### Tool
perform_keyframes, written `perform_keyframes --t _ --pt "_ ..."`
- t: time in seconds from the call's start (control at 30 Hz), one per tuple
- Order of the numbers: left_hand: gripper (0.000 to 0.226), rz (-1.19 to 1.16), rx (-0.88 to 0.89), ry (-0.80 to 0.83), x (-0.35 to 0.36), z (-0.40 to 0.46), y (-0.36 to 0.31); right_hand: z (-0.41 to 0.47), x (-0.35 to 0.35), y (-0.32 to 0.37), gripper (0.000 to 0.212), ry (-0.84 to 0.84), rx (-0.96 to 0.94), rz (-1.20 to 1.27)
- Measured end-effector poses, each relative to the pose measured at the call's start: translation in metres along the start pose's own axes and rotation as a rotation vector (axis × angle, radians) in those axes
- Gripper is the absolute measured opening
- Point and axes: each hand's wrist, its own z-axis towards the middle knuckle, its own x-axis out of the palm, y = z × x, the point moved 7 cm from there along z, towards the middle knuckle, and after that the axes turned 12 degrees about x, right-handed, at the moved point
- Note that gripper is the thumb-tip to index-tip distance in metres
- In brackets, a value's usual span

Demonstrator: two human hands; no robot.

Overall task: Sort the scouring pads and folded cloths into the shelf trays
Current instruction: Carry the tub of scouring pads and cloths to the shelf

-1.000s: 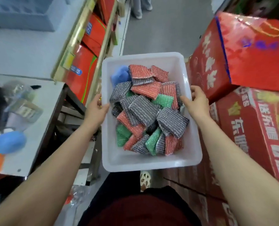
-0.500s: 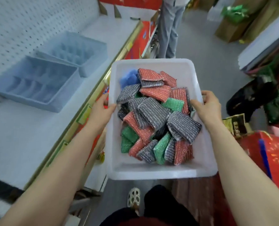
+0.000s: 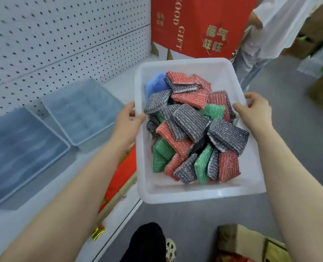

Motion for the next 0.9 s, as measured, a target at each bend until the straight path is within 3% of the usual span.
perform_keyframes --t 0.23,0.47,0.6,0.9 --pt "0.040 0.069 -0.042 -0.184 -0.004 0.105 0.028 0.139 0.081 0.101 0.037 0.087 -0.205 -0.103" --pt "0.038 0.087 -0.146 -0.303 -0.034 0.169 0.060 0.220 0.185 0.189 0.032 0.241 -0.363 -0.208" --pt "0.041 0.104 -0.202 -0.345 -0.038 0.187 0.075 0.258 0.237 0.221 0.042 0.368 -0.376 -0.251" --pt "0.042 0.131 -0.353 -0.519 -0.018 0.205 0.093 0.310 0.341 0.257 0.044 0.559 -0.488 -0.428"
